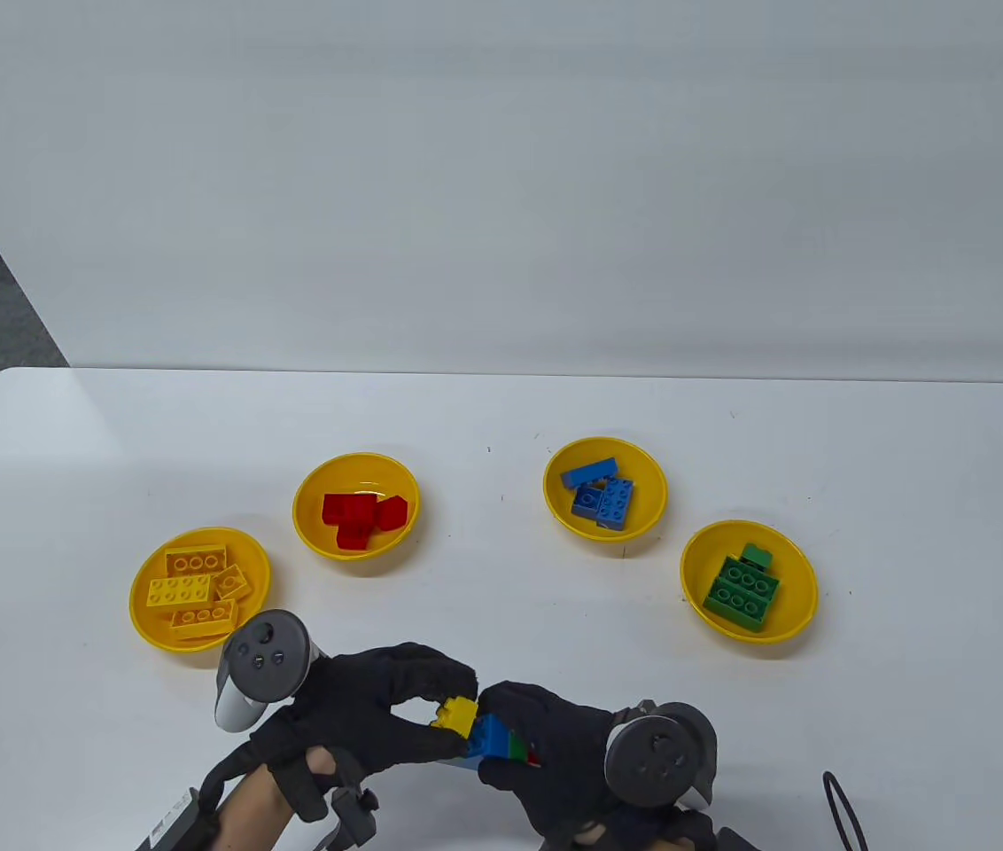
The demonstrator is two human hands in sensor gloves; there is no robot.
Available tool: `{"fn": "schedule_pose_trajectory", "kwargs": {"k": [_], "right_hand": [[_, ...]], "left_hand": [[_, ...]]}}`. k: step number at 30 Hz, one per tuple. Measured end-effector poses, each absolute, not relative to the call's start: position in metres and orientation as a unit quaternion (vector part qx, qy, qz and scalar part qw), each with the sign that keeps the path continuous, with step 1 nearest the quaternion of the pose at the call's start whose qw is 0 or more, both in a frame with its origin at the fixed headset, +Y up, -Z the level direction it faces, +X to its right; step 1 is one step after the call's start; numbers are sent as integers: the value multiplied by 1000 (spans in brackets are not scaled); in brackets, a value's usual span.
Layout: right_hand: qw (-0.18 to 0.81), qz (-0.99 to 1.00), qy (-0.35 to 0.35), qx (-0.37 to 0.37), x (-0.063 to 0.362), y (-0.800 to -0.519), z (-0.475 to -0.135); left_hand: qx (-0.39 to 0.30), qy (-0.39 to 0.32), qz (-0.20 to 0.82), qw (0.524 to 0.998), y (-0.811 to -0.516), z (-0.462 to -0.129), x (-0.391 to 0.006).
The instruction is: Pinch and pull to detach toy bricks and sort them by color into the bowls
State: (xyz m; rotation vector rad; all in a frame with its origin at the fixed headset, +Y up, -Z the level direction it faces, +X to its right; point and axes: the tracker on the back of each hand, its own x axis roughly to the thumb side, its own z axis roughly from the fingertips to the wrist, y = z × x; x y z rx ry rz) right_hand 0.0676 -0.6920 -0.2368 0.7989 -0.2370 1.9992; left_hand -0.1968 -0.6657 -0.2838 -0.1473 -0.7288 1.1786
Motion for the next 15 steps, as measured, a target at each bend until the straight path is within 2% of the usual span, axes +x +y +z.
{"fn": "schedule_pose_trajectory", "kwargs": {"k": [3,5,7,9,11,15], "right_hand": [[478,812,-97,319,70,-691,-238],[485,810,-95,315,73,-691,-240],[488,809,-91,314,74,-692,-241],[484,812,-87,314,73,-693,-241],[478,815,-80,316,72,-695,-242],[467,821,-70,321,68,-698,-242]], "left_hand": [[2,-302,571,763,-644,-285,-227],[97,-254,513,814,-626,-284,-266],[182,-159,439,866,-619,-282,-309],[201,-79,391,895,-623,-284,-345],[190,-27,379,905,-635,-290,-373],[142,46,307,940,-669,-308,-396]]}}
